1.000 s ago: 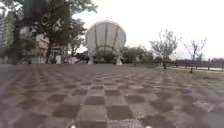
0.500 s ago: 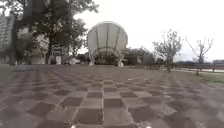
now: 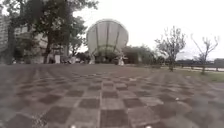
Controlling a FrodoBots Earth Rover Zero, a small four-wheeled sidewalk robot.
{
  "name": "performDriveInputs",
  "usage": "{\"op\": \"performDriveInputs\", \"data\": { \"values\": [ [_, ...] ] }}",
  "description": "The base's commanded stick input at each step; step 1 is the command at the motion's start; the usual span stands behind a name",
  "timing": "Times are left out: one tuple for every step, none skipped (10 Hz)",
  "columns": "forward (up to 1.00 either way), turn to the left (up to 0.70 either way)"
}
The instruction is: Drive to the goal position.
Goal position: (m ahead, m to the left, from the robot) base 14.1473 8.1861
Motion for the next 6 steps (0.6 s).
{"op": "performDriveInputs", "data": {
  "values": [
    [0.85,-0.26],
    [0.85,0.0],
    [0.85,0.0],
    [0.85,0.0],
    [0.85,0.0],
    [0.85,0.0]
  ]
}}
